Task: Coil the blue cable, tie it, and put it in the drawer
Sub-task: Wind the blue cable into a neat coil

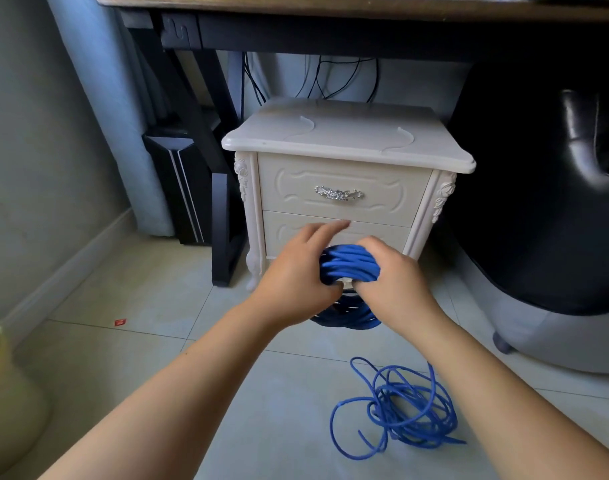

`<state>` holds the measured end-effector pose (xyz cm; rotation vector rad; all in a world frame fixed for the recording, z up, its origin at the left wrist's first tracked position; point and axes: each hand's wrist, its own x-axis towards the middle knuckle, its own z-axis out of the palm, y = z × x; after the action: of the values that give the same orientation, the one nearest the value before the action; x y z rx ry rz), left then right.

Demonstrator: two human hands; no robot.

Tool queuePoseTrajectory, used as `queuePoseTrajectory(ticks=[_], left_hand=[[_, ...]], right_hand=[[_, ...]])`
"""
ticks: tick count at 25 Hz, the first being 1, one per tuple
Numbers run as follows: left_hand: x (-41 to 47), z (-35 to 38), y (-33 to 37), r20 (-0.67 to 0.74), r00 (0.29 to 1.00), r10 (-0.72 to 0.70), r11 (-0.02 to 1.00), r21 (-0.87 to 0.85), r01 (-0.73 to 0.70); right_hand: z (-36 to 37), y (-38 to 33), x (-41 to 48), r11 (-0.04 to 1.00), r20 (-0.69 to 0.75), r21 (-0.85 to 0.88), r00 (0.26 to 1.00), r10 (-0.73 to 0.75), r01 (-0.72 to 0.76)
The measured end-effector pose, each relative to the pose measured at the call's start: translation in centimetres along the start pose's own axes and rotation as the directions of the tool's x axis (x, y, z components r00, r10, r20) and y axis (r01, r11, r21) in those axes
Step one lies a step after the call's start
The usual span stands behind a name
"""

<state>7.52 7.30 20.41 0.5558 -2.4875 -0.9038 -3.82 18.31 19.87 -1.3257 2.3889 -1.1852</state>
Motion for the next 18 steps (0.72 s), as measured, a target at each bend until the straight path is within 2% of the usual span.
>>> queuePoseTrajectory(ticks=[2,3,6,9,12,18], left_hand=[[-0.1,0.1,-0.1,-0.013,0.999,-0.038,0.999,-0.013,0.037],[-0.1,0.1,-0.1,-0.035,0.997,-0.073,0.997,-0.037,0.072],[0.1,0.2,-0.1,-0.097,0.973,-0.21,0.966,-0.173,0.191],[0.4,-0.1,0.0,-0.096,0.923,-0.374,0.847,-0.441,0.297],[0.6,-0.4,-0.1,-0.079,0.862,-0.501,0.703,-0.619,0.351],[0.6,-0.2,0.0,-0.024,0.765,-0.643,0.483,-0.788,0.382]], right_hand=[[0.1,-0.4,-0.2,0.997,0.006,-0.048,0.998,-0.062,0.062],[-0.1,-0.8,-0.3,0.998,0.002,-0.019,0.999,-0.052,0.053],[-0.7,-1.1,-0.1,0.971,0.021,0.231,0.998,0.058,-0.061],[-0.9,-0.5,-0.2,0.889,0.098,0.436,0.989,0.107,-0.139],[-0.5,0.0,-0.5,0.905,0.099,0.394,0.986,0.131,-0.16],[0.4,-0.1,-1.1,0.955,-0.01,0.211,0.976,0.217,-0.21]])
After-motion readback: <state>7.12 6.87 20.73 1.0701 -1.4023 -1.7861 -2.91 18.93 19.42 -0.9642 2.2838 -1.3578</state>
